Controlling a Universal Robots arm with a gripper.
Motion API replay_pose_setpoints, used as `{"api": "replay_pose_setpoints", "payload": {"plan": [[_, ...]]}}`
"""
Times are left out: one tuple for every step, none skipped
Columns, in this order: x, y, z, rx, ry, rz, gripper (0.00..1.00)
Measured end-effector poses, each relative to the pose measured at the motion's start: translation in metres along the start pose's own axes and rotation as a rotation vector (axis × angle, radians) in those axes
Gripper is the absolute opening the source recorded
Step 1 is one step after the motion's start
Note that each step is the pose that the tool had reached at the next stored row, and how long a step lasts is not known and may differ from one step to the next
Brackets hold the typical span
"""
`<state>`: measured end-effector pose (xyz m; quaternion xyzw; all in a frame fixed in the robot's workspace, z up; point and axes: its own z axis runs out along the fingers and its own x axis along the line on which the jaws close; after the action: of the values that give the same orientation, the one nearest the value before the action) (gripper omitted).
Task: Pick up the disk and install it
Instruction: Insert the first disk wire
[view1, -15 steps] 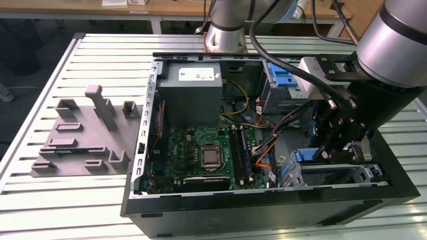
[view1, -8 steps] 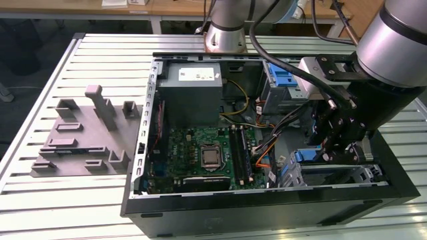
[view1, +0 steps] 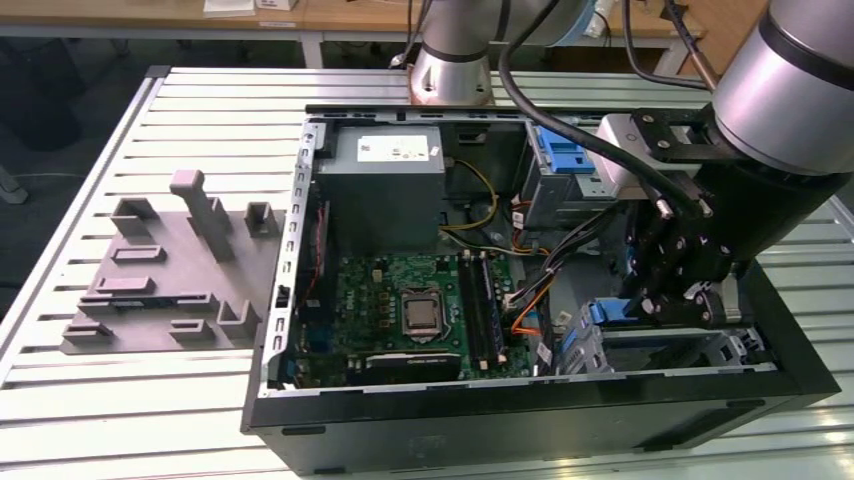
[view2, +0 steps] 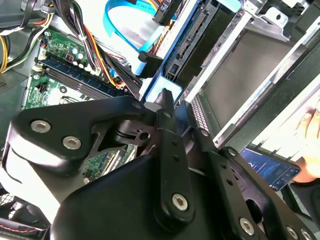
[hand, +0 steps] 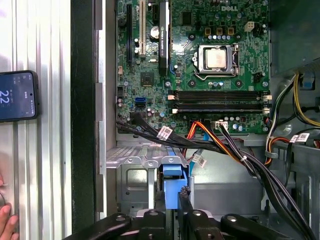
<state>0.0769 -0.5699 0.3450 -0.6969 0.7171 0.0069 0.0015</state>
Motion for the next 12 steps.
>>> {"api": "replay_pose_setpoints", "payload": {"plan": [[0.0,0.0,0.0,0.0,0.0,0.0,0.24],[0.0,0.0,0.0,0.0,0.0,0.0,0.23],[0.0,0.0,0.0,0.0,0.0,0.0,0.23],[0.0,0.0,0.0001,0.0,0.0,0.0,0.14],[0.0,0.0,0.0001,0.0,0.0,0.0,0.14],[0.0,0.0,0.0001,0.0,0.0,0.0,0.11],[0.0,0.0,0.0001,0.0,0.0,0.0,0.11],[0.0,0.0,0.0001,0.0,0.0,0.0,0.11],[0.0,0.0,0.0002,0.0,0.0,0.0,0.11],[0.0,0.0,0.0002,0.0,0.0,0.0,0.11],[0.0,0.0,0.0002,0.0,0.0,0.0,0.11],[0.0,0.0,0.0002,0.0,0.0,0.0,0.11]]}}
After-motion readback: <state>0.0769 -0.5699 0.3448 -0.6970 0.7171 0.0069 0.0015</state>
